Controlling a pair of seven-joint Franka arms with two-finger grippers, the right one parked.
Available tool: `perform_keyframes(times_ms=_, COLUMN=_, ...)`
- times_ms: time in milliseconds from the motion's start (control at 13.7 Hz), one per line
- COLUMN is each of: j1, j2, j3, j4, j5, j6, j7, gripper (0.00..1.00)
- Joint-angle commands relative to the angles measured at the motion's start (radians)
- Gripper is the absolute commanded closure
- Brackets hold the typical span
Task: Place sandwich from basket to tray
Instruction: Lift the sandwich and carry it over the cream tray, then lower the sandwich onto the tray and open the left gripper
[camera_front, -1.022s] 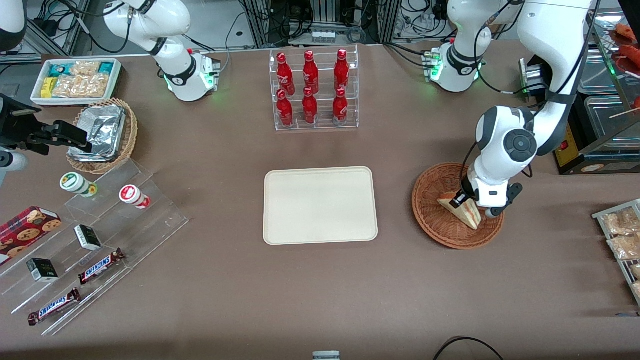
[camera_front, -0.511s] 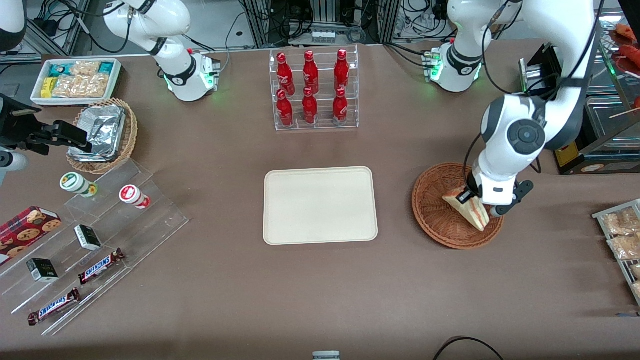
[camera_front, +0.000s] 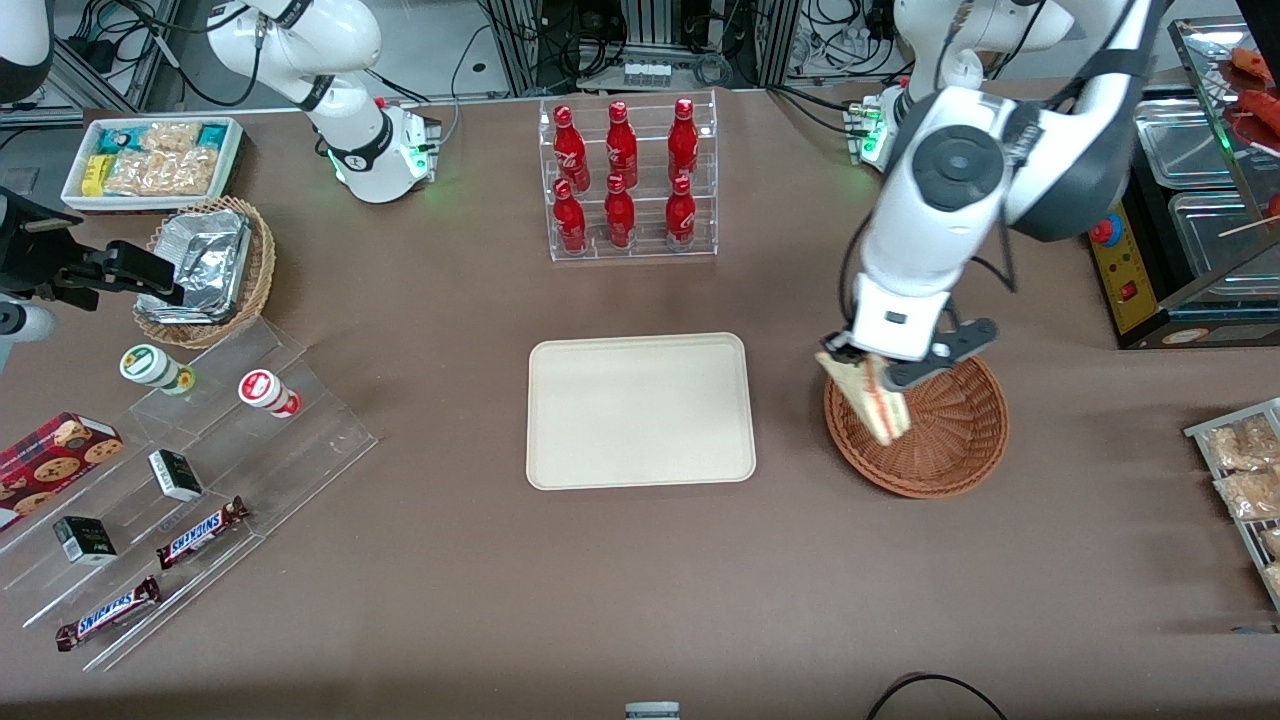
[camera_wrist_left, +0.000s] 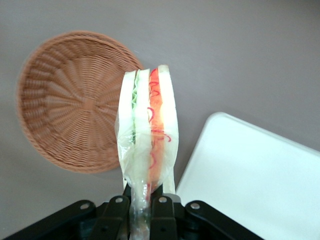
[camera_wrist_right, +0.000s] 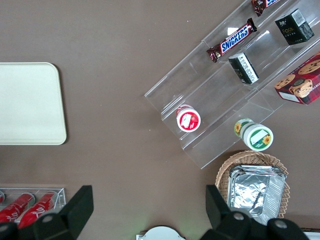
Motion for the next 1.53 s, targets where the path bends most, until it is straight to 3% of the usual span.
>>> perform_keyframes(times_ms=0, j1=-0.090, j2=0.112, j3=-0.001, j4=0.117, j5=-0.058, j6=-0.015, j7=0.024, gripper=1.00)
perform_keyframes(times_ms=438, j1=-0.294, j2=0.422, j3=0.001, j4=0.352, j5=-0.047, j6=0.044, j7=0.017, gripper=1.00)
perform_keyframes(times_ms=730, j1=-0.347, j2=0.490, j3=0.002, j4=0.346, j5=-0.039, j6=0.182, j7=0.035, gripper=1.00)
perform_keyframes(times_ms=949, j1=-0.374, j2=0.542, j3=0.001, j4=0.343, j5=0.062, j6=0.227, j7=0.021, gripper=1.00)
perform_keyframes(times_ms=1460, j1=-0.400, j2=0.579, j3=0.002, j4=0.312, j5=0.070, j6=0.267, j7=0.000, gripper=1.00)
